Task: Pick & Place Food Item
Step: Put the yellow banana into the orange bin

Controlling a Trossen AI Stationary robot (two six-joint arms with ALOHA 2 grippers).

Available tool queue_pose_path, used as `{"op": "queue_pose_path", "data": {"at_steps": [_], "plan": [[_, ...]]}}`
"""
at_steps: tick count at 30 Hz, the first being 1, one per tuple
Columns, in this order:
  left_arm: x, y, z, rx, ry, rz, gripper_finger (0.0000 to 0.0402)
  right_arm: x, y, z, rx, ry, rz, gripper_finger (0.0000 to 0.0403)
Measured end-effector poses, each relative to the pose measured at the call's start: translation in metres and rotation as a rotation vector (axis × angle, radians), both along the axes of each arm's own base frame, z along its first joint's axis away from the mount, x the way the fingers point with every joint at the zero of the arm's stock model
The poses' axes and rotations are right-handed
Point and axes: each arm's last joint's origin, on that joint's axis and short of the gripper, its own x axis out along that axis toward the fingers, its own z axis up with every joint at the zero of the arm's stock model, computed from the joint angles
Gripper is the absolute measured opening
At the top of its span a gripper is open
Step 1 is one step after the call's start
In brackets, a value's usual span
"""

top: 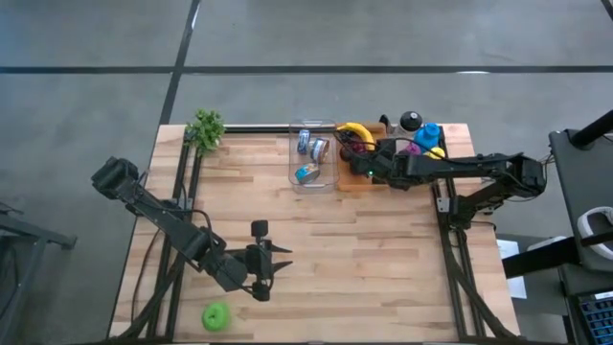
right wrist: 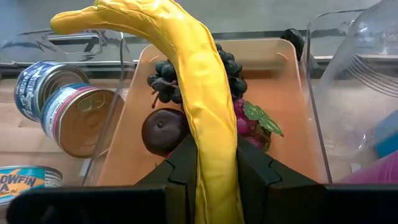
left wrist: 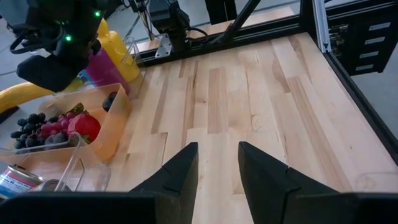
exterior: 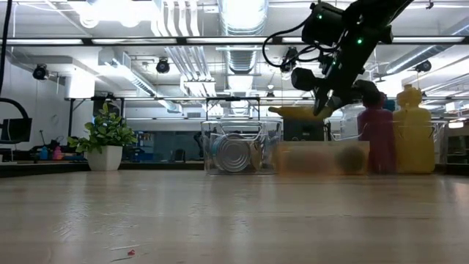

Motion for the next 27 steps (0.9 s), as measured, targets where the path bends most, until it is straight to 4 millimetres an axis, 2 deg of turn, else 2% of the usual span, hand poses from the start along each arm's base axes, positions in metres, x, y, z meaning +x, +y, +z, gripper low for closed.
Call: {"op": "queue_pose_path", "data": {"at_steps": [27], "plan": [[0.000, 0.000, 0.000, 0.001, 0.001, 0.001, 0.0118, -0.011, -0.001, -0.018, 0.006, -0.030, -0.107, 0.0066]]}}
